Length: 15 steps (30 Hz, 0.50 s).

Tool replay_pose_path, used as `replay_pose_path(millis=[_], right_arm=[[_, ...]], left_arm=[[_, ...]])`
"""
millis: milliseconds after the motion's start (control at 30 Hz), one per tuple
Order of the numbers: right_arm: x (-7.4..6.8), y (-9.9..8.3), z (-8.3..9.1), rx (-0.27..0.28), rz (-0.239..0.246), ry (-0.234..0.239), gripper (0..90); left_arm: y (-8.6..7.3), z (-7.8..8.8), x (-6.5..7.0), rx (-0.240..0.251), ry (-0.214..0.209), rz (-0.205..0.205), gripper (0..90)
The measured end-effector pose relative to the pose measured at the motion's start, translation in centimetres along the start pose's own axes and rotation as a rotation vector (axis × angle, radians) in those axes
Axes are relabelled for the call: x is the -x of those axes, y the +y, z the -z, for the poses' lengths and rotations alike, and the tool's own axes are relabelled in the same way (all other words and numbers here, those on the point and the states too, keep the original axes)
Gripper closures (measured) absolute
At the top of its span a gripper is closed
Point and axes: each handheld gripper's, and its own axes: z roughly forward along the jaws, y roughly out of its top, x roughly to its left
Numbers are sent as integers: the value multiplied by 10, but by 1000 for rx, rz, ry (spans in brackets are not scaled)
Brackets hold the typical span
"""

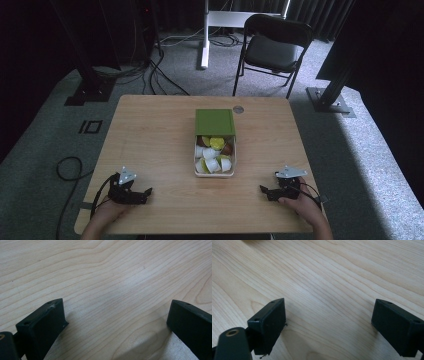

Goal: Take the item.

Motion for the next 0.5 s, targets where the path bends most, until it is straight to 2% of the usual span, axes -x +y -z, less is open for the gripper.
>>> replay_pose_path(millis=[267, 500], right_arm=[[-8, 5, -4, -5, -6, -7, 131], [-12, 12, -2, 28, -21, -2, 138]], left_arm=[[0, 0, 0, 0, 0, 0, 28], [0, 0, 0, 0, 0, 0, 28]])
